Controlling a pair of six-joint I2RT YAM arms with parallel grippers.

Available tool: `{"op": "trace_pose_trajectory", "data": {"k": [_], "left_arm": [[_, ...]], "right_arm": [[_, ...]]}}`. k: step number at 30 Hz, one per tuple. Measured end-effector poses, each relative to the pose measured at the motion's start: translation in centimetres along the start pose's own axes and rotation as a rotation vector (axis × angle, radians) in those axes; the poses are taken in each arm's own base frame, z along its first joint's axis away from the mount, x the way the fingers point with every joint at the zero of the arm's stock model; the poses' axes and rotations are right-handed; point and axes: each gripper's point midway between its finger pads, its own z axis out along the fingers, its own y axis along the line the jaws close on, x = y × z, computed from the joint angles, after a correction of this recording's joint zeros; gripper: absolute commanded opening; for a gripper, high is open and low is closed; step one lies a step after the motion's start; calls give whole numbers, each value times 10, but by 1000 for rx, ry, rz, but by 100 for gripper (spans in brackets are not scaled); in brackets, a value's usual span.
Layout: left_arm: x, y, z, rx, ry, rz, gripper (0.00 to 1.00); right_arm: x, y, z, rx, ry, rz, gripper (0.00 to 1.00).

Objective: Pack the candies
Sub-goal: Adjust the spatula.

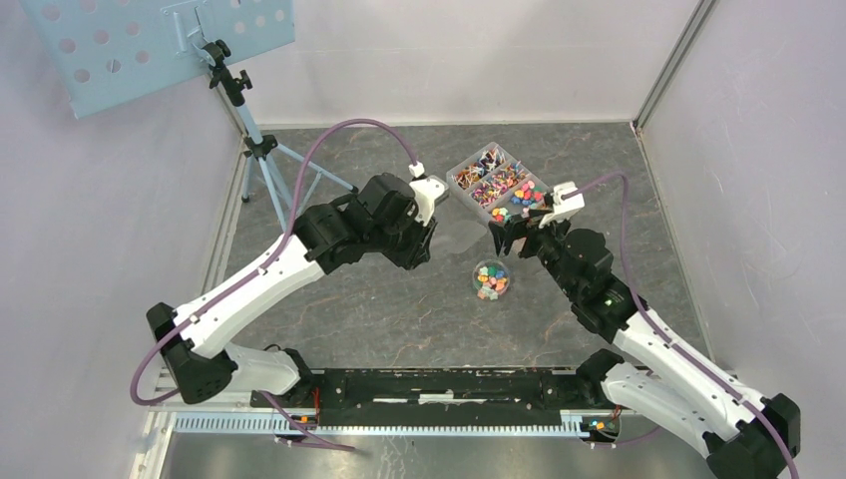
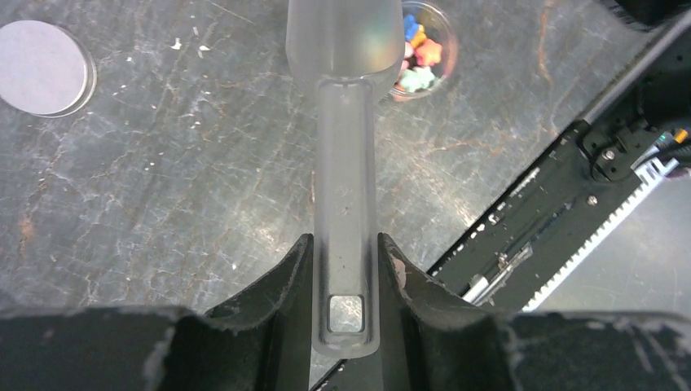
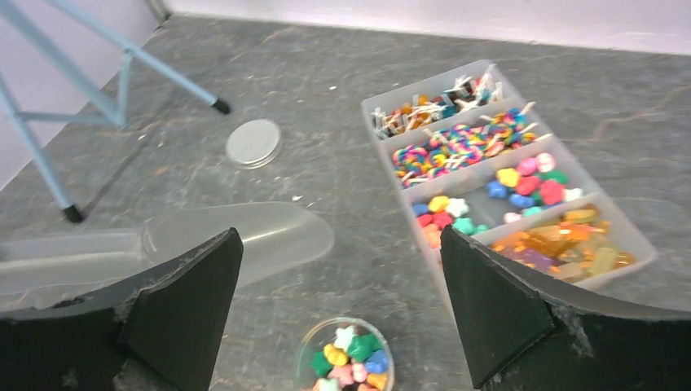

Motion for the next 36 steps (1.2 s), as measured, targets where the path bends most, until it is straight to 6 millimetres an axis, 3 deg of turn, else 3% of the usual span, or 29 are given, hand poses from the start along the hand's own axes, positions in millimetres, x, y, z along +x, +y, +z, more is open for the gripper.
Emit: {"op": "trace_pose_trajectory", "data": {"k": [4,8,15,19,24,29,36], "left_arm": [[-7,15,11,-43,12,-14,2],[-24,36,29,-84,13,-35,2],[-51,74,63,-116,30,-14,2],[-70,90,85,-128,33,12,2],[-80,82,93,-67,22,22,2],[-86,61,87,49,14,22,2],[-76,30,76,220,43,10,2]], "right_arm": [[-11,-21,-1,103,-14,-30,98],[-10,-47,1,199,9,-65,98],[17,-98,17,303,130,-68,92],[37,-108,26,300,204,-75,86],[43,-81,45,85,221,-157,81],[15,-35,55,-205,68,-349,83],[-6,39,37,-506,-196,-670,75]]}}
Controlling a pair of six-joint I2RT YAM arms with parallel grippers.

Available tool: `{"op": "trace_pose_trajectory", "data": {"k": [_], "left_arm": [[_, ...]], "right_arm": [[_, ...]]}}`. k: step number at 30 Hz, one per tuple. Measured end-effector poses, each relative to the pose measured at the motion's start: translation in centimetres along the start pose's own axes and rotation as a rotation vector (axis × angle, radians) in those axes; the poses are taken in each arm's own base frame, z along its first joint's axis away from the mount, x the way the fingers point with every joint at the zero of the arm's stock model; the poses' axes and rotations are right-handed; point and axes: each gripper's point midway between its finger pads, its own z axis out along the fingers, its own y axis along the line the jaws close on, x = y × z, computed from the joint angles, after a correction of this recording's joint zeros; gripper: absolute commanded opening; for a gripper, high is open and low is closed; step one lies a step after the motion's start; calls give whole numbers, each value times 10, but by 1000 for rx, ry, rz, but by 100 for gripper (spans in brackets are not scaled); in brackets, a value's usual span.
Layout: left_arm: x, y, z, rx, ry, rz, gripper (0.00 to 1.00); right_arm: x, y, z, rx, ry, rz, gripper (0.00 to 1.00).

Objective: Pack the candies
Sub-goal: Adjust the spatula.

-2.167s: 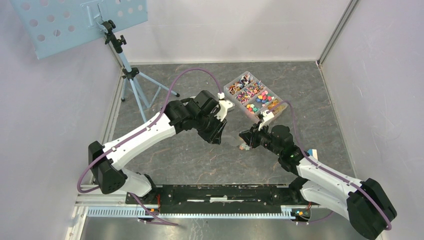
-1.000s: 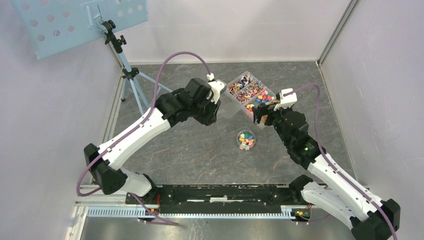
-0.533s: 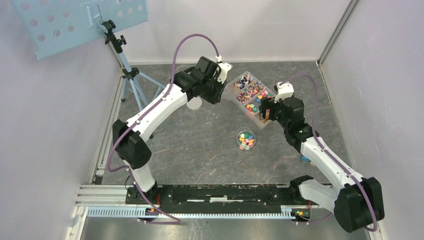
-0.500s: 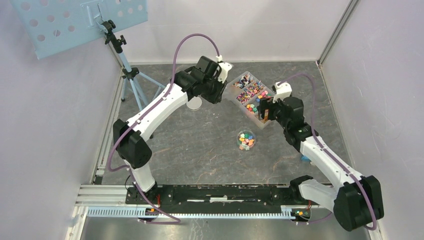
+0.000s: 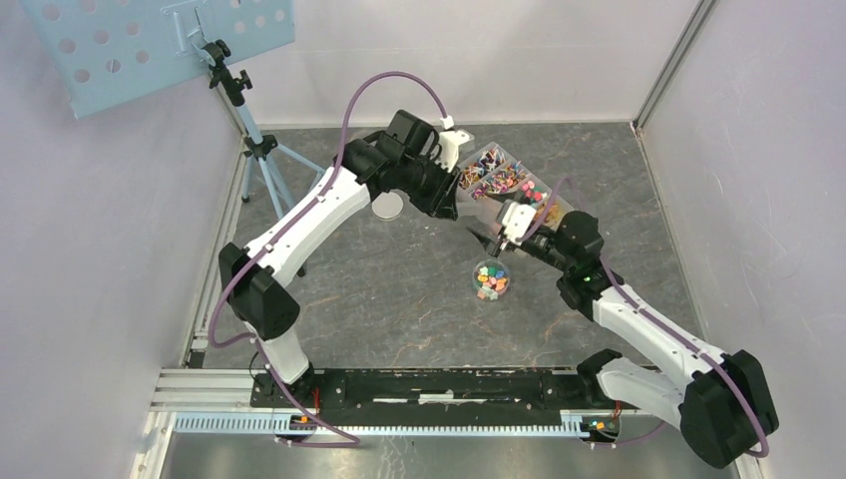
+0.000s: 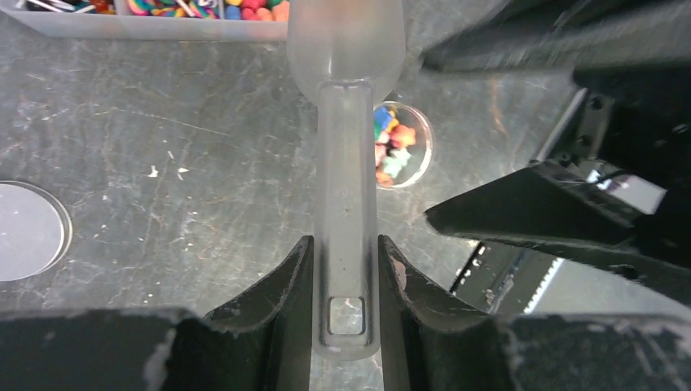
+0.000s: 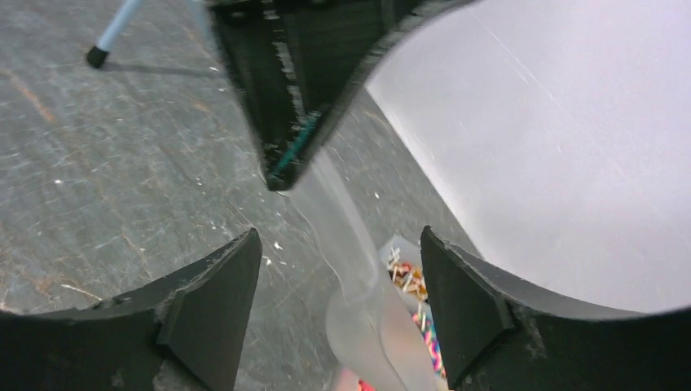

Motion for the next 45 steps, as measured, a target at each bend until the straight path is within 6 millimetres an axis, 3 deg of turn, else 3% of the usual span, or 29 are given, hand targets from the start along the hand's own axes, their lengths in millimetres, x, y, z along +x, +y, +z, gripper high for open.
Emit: {"op": "trace_pose_trajectory", "data": {"k": [6,8,12,16,22,26,35,40,45], "left_arm": [[-6,-26,-25,92,-43,18,2],[-5,-33,-32,113,-50,22,2],[1,-40,-38,144,-39,16,8],[-2,-41,-41,142,-54,-11,24],[-5,-45,-45,139,-157,-54,45],[-5,-46,-50,123,-238,-48,51],[-25,-46,-53,98,-338,-14,52],[-29,-47,-50,84,-350,-7,42],[-33,-48,-49,80,-366,1,48]], "right_arm": [[-7,25,14,-78,-27,-142,64],[-10,25,17,-74,-28,-183,52],[-17,20,21,-37,-27,-241,14],[-15,27,21,-38,-21,-234,0],[-19,30,19,7,-70,-137,0],[-22,31,18,43,-105,-45,0],[-34,27,18,86,-151,35,0],[-34,28,18,87,-151,46,0],[-33,25,18,106,-142,56,0]]}}
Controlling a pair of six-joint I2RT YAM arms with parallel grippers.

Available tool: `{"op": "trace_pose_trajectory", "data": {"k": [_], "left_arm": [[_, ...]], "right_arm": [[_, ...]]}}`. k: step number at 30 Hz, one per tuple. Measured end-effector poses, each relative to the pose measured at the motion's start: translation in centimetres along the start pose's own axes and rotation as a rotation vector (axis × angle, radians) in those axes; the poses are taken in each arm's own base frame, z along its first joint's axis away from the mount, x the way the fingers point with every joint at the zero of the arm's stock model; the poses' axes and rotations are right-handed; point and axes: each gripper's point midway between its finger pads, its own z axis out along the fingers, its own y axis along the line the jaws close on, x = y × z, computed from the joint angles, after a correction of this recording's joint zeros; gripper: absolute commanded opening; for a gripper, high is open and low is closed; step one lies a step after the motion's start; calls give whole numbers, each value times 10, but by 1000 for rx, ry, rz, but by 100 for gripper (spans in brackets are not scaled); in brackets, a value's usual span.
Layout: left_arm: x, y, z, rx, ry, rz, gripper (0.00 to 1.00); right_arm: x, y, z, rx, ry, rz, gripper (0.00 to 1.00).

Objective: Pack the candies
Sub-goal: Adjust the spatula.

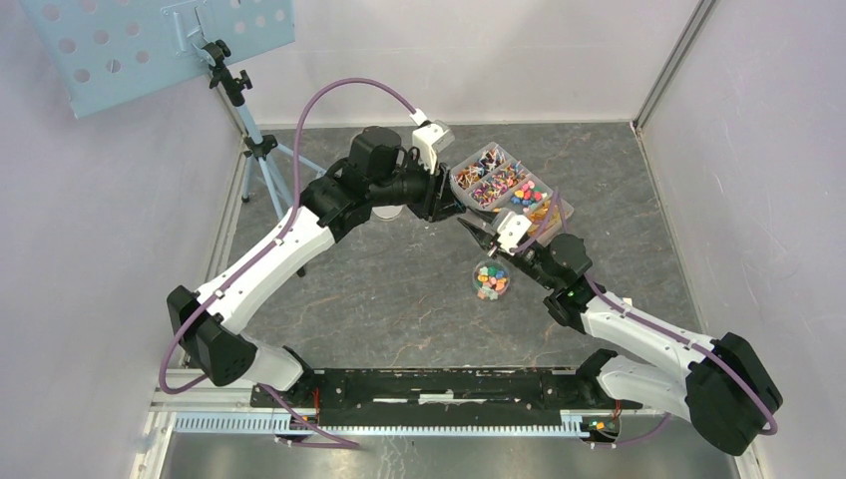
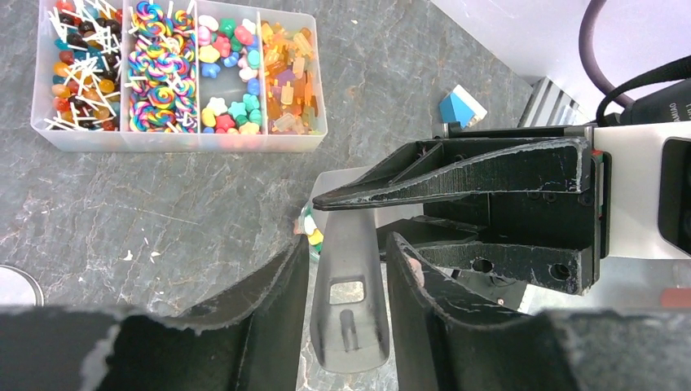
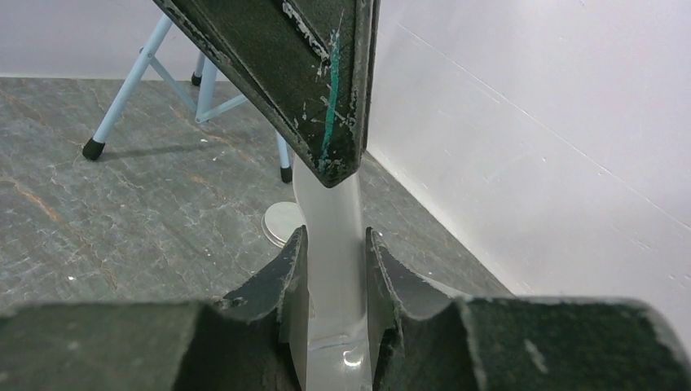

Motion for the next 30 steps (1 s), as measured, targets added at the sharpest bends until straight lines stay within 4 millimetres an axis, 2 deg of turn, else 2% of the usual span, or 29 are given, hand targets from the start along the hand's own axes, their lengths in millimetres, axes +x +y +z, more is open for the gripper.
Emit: {"op": "trace_pose_trajectory", "data": {"k": [3,5,8,9,10,15,18,19,22,25,30], "left_arm": [[-2,2,1,-5,-11,3,43],[0,3,3,-8,-14,-2,28],[1,2,8,-3,-27,-19,12],[2,3,10,-2,-31,-27,5],[3,4,11,-2,-33,-33,2],[9,9,16,-15,-38,-47,2],[9,16,16,-56,-43,-42,2],[9,20,16,-74,-45,-29,2],[6,37,14,-134,-54,14,2],[5,60,13,-193,-54,39,2],[3,97,22,-271,-50,125,2]], "right_arm": [[1,-2,0,16,3,7,0],[1,-4,0,23,5,10,0],[6,-5,0,36,21,12,0],[8,-6,0,41,28,14,1],[10,-6,0,45,36,15,6],[19,-4,-2,43,65,27,51],[18,-7,-5,73,67,60,90],[16,-10,-9,94,62,71,97],[12,-17,-28,160,43,91,98],[13,-33,-42,246,59,100,98],[44,-74,-59,415,213,168,98]]}}
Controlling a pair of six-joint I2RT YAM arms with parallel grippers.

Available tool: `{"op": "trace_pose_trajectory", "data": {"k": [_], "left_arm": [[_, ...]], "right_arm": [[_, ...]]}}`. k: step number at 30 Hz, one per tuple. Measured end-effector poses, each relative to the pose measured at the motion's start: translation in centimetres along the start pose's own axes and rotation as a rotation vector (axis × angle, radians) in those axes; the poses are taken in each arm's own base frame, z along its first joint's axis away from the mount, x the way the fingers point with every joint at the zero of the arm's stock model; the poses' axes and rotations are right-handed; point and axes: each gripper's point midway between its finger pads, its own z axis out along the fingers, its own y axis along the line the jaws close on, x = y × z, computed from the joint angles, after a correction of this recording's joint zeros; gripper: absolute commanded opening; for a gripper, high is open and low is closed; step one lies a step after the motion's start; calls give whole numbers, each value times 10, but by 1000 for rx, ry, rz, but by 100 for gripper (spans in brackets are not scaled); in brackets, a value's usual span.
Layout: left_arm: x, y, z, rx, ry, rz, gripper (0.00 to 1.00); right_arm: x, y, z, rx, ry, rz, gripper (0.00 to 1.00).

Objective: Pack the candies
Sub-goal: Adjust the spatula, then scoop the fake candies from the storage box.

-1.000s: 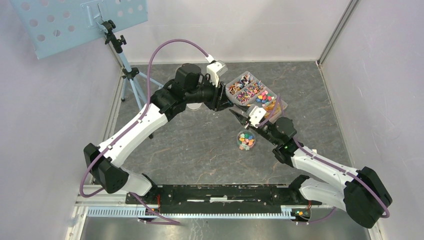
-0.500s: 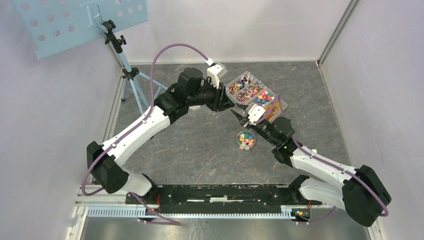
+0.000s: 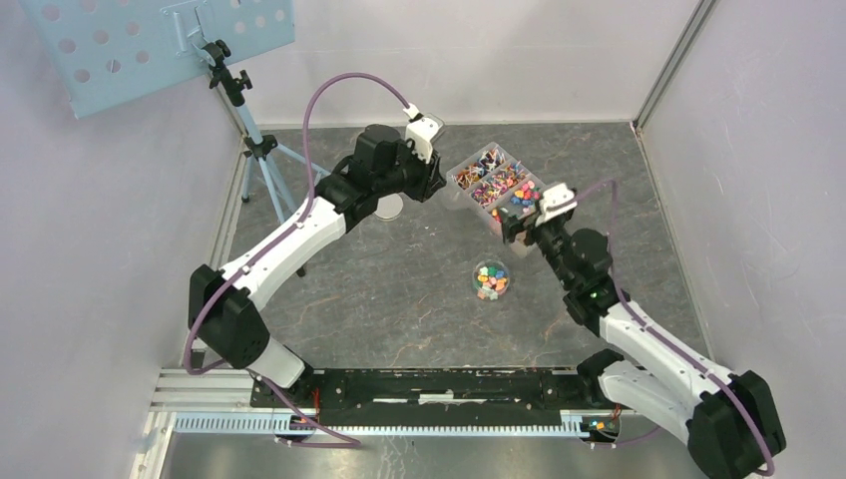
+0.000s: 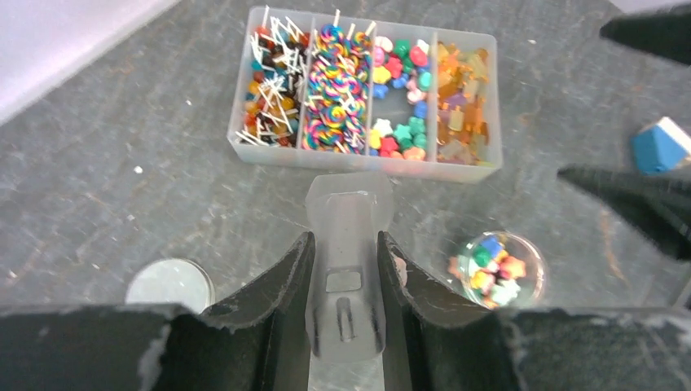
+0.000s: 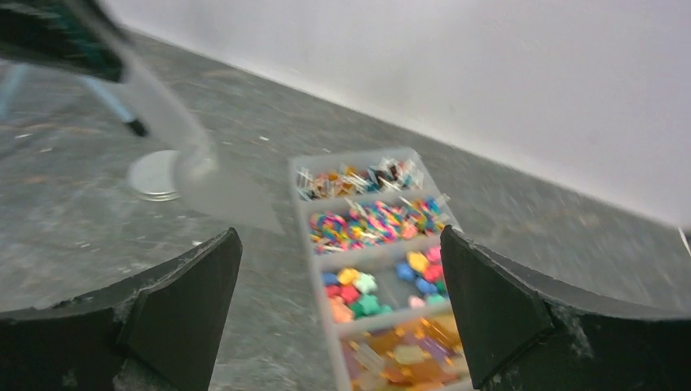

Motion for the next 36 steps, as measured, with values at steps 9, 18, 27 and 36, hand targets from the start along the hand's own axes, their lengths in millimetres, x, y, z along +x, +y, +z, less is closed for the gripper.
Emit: {"op": "trace_pose_trajectory", "data": {"k": [9,18,27,36], "left_arm": [[-23,29,34,-32,-131,163,2],[-13,53,63,23,-155,158,2],[-13,65,76,98,-213,171,2],[-2,67,88,122,-203,169,2]], "right_arm": [[50,-63,4,207,198,167,98],[87,-113,5,378,303,337,92],[106,-147,-4,469,348,440,86],[116,-152,-8,475,374,454,81]]}}
